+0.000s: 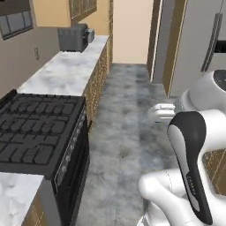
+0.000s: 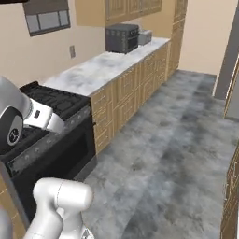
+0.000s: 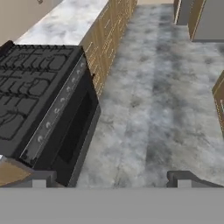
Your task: Clear the mugs and bowl far away from the sink.
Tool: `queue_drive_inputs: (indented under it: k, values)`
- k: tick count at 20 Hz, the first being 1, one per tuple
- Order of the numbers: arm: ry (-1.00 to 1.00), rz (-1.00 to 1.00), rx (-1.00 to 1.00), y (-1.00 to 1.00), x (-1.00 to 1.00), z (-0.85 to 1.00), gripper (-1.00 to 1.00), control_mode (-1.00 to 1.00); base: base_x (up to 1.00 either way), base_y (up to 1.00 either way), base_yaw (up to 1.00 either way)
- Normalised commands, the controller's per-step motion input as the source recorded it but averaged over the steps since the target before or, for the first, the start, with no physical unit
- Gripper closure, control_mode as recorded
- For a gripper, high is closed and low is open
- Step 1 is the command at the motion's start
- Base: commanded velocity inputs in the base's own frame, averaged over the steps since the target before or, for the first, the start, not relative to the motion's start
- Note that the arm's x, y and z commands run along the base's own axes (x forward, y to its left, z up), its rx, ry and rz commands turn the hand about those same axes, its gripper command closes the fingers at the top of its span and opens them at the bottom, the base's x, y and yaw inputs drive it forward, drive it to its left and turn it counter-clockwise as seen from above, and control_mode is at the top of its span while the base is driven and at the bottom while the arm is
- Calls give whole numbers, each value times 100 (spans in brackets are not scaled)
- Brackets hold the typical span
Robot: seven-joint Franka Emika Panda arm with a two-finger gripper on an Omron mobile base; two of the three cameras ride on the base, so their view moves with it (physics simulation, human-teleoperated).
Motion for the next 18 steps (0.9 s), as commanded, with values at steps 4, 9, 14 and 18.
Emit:
queue_drive_inputs:
  k: [4, 9, 14, 18]
  values:
    - [0, 0, 0, 0, 0, 0, -100, 100, 0, 0, -100]
    - [0, 0, 0, 0, 0, 0, -100, 100, 0, 0, -100]
    - [0, 0, 0, 0, 0, 0, -100, 100, 0, 0, -100]
    - [0, 0, 0, 0, 0, 0, -100, 100, 0, 0, -100]
